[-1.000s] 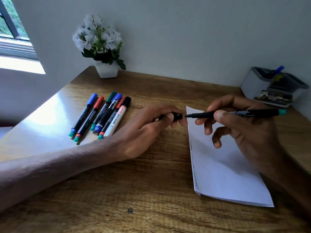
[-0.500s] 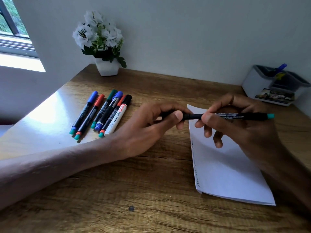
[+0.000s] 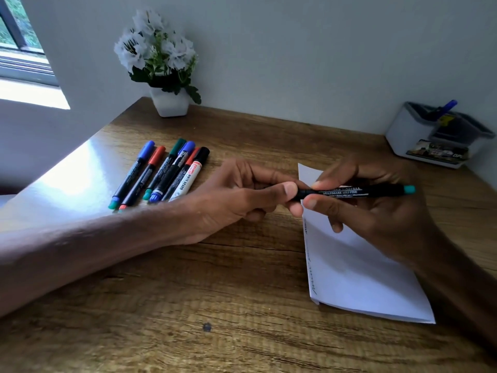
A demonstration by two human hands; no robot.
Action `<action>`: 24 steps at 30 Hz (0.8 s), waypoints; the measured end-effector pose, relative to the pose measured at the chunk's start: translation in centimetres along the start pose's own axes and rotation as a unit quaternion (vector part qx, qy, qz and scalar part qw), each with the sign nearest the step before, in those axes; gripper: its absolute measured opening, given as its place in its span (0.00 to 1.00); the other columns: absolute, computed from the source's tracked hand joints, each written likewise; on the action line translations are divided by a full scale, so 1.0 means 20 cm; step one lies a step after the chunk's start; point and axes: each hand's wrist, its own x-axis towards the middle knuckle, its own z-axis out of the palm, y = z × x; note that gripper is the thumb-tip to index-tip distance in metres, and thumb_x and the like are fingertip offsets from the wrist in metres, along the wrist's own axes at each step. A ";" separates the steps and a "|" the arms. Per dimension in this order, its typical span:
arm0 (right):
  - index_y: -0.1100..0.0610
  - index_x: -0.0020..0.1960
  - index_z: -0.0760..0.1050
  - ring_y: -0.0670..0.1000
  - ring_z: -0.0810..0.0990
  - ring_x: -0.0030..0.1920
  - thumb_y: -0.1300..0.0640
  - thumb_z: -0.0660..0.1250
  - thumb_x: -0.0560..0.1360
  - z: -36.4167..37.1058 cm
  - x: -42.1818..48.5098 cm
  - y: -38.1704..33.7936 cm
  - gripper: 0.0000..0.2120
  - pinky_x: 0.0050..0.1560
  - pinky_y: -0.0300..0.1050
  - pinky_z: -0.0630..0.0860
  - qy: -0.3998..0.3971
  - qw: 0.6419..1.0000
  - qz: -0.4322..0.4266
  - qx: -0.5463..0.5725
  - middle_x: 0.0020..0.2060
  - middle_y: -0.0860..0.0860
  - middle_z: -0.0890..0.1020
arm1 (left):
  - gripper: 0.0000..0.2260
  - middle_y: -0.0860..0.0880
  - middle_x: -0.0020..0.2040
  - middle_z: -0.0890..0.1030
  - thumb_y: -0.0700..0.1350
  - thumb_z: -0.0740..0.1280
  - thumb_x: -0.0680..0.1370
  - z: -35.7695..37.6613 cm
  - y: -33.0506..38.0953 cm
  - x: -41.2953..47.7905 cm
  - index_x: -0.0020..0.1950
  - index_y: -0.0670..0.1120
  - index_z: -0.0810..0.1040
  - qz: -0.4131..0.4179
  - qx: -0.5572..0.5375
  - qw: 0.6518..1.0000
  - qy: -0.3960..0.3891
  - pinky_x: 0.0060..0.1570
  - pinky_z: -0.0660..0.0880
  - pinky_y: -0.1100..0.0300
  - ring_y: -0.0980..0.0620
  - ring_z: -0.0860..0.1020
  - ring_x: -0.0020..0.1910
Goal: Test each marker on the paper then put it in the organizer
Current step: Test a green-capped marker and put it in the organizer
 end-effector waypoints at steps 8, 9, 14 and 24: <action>0.63 0.48 0.84 0.48 0.84 0.33 0.62 0.77 0.69 -0.04 0.04 0.00 0.09 0.29 0.42 0.80 0.021 0.999 0.049 0.007 0.40 0.51 0.87 | 0.11 0.47 0.43 0.84 0.42 0.67 0.81 0.00 0.01 0.02 0.60 0.42 0.84 -0.007 -0.028 0.999 0.017 0.30 0.65 0.65 0.54 0.67 0.34; 0.62 0.49 0.84 0.48 0.85 0.34 0.62 0.77 0.69 -0.06 0.05 0.00 0.09 0.31 0.43 0.81 0.025 0.998 0.056 0.002 0.41 0.50 0.88 | 0.10 0.47 0.44 0.85 0.43 0.67 0.80 0.01 0.01 0.02 0.58 0.43 0.85 0.000 -0.027 0.999 0.025 0.30 0.66 0.65 0.54 0.67 0.34; 0.61 0.49 0.85 0.54 0.87 0.42 0.62 0.76 0.72 -0.19 0.04 -0.03 0.06 0.42 0.53 0.86 0.106 0.992 0.068 -0.010 0.43 0.52 0.88 | 0.08 0.47 0.44 0.88 0.46 0.71 0.78 0.02 0.05 0.02 0.54 0.44 0.85 0.081 0.099 0.982 0.140 0.30 0.68 0.61 0.48 0.72 0.31; 0.52 0.57 0.85 0.43 0.83 0.48 0.54 0.74 0.77 -0.31 0.02 -0.04 0.09 0.49 0.42 0.79 0.128 0.950 -0.023 -0.283 0.47 0.43 0.86 | 0.06 0.52 0.43 0.88 0.47 0.77 0.76 0.29 0.17 0.34 0.50 0.46 0.88 0.247 0.189 0.928 0.203 0.41 0.82 0.38 0.44 0.86 0.41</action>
